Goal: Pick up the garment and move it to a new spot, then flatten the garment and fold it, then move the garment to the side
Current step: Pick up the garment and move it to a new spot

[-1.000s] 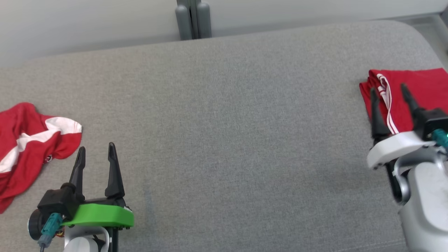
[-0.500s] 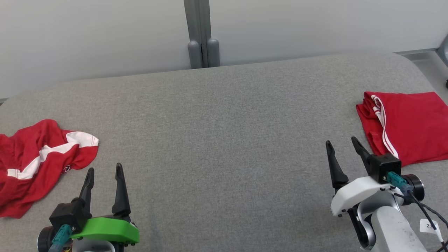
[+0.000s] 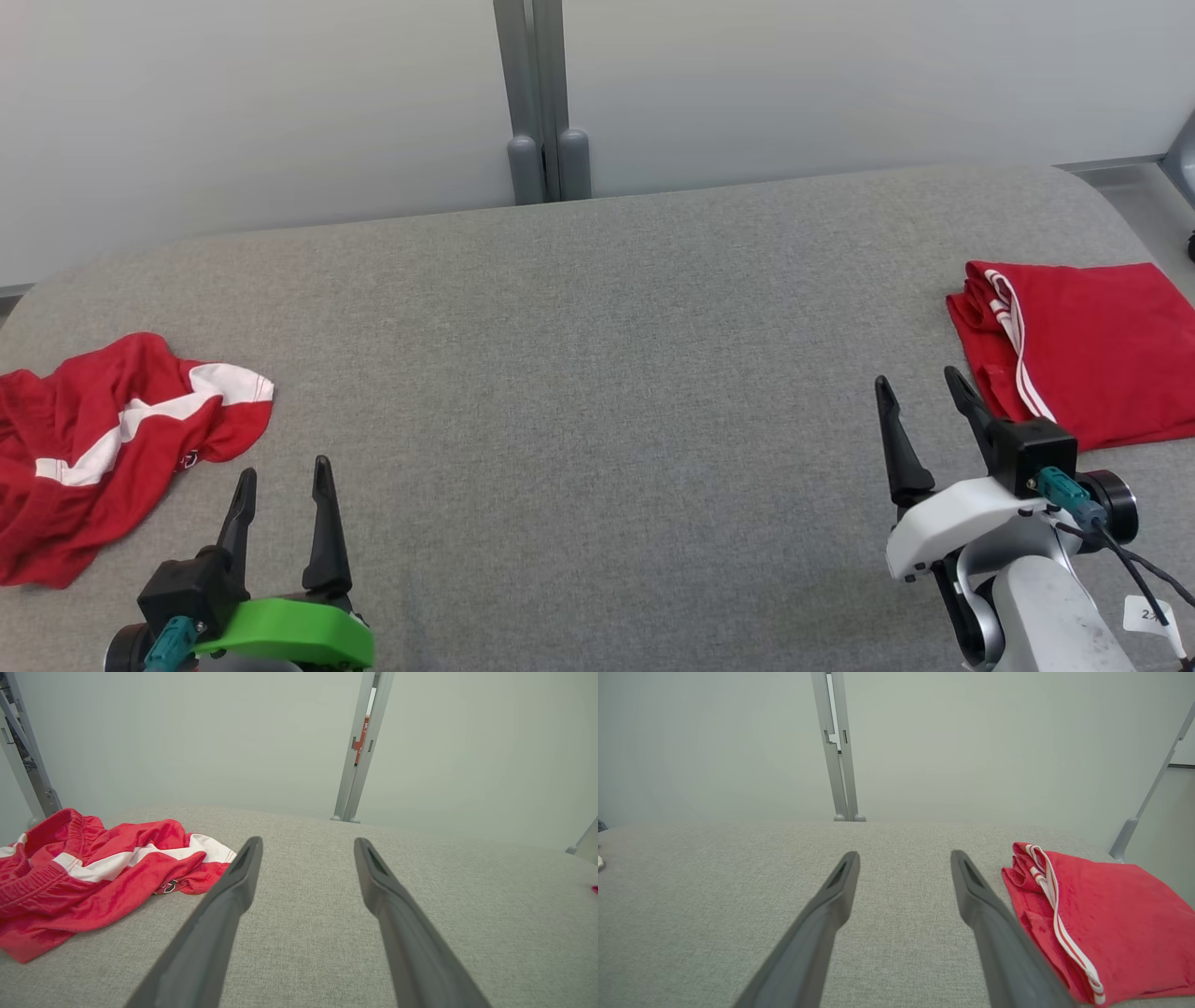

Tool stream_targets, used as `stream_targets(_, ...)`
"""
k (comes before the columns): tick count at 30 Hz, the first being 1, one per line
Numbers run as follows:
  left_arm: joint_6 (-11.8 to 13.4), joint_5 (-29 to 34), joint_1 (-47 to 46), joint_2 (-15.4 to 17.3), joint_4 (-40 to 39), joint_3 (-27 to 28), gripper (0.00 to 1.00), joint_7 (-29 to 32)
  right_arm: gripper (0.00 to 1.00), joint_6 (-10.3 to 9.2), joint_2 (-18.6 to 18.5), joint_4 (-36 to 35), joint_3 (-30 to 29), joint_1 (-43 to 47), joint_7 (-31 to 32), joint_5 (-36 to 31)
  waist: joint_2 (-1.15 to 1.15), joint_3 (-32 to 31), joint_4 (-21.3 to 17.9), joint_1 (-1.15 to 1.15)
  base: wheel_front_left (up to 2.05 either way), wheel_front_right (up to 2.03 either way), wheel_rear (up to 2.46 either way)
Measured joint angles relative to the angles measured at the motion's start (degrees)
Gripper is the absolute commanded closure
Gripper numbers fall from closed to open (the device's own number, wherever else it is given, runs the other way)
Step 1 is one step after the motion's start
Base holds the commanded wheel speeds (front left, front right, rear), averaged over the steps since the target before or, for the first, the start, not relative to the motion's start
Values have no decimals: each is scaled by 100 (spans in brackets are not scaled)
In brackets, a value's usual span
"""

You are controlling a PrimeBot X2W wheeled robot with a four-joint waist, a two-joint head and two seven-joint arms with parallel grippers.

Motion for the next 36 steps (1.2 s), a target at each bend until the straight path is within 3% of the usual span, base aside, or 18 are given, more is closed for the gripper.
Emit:
stream_targets(12,-1,0,3,0,-30,-25,0,0,0,0,38,-65,-24,70,53,11,0,-9,63,0,0,0,0)
stream_targets(19,0,1,3,-2,-19,-62,0,0,0,0,51,-101,-102,174,53,7,0,-9,288,0,0,0,0)
stream_targets(36,-2,60,167,-2,-40,126,0,0,0,0,93,-127,24,265,36,54,0,-67,1520,0,0,0,0)
